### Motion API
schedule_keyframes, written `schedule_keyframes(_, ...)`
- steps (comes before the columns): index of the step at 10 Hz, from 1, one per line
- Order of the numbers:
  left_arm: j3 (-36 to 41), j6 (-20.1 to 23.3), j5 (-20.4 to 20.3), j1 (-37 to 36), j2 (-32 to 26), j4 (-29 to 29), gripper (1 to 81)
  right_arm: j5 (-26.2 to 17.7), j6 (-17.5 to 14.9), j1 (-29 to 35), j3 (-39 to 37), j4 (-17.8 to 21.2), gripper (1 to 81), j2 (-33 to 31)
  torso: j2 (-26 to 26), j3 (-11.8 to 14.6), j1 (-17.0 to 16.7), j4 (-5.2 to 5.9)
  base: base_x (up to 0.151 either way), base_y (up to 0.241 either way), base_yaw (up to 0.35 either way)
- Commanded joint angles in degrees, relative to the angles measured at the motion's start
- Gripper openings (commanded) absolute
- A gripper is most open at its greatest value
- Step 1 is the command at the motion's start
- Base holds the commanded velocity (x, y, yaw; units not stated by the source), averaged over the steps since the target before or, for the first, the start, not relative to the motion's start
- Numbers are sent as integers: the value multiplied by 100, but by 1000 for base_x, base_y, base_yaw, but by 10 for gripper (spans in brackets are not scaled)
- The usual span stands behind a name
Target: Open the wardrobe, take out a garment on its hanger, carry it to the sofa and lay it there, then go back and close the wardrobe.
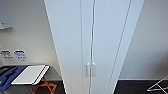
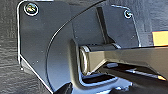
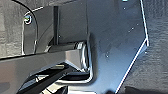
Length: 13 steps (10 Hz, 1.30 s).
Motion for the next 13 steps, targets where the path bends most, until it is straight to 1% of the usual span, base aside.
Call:
schedule_keyframes(1,35,43,280,-204,19,64,811,-302,-8,210,39,-28,811,23,0,0,10,0,87,0,0)
schedule_keyframes(5,35,34,298,-204,28,46,811,-284,-8,228,39,-19,811,15,2,0,10,0,86,0,0)
schedule_keyframes(10,35,34,298,-204,19,28,811,-250,19,227,21,25,811,15,0,0,10,0,0,0,0)
schedule_keyframes(13,35,34,298,-204,10,28,811,-355,-16,307,65,-46,811,-47,0,0,10,0,0,0,0)
